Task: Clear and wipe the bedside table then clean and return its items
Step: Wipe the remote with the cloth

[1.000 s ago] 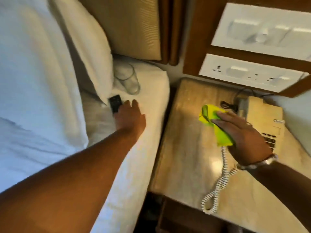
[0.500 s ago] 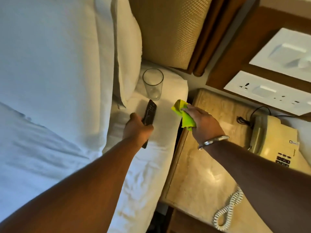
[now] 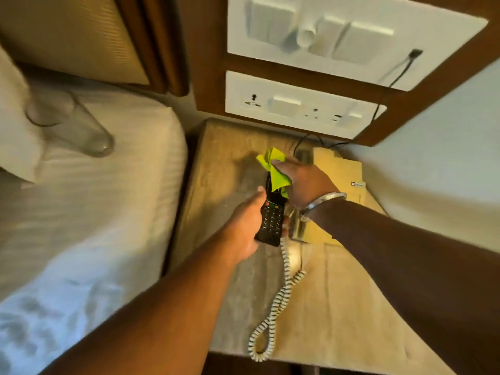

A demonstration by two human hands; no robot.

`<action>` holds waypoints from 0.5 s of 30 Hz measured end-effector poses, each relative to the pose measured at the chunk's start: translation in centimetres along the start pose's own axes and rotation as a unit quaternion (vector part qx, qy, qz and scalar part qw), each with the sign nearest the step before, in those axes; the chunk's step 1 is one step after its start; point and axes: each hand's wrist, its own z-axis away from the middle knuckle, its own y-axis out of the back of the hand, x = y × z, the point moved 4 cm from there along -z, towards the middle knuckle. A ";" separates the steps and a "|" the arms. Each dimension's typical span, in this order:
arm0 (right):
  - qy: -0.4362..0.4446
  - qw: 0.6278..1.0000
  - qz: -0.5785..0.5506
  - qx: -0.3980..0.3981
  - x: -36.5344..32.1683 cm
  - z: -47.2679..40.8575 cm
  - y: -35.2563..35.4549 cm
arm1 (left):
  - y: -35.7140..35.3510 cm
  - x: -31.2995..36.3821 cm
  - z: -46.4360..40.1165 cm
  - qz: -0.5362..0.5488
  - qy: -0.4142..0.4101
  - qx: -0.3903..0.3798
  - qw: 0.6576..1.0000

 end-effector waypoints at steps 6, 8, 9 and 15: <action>0.032 0.999 0.026 -0.026 -0.8 2.5 -1.9 | -1.9 -0.1 -2.8 0.113 0.020 -0.019 0.993; 0.047 0.998 0.026 -0.038 -1.3 5.0 -3.0 | -1.1 0.3 -3.2 0.112 0.014 -0.003 0.994; 0.061 0.997 0.028 -0.045 -1.5 6.2 -3.6 | -0.6 0.4 -3.3 0.115 0.014 0.000 0.993; 0.132 0.989 0.066 -0.018 -2.0 6.5 -4.5 | 1.7 0.5 -2.3 0.169 0.025 -0.060 0.983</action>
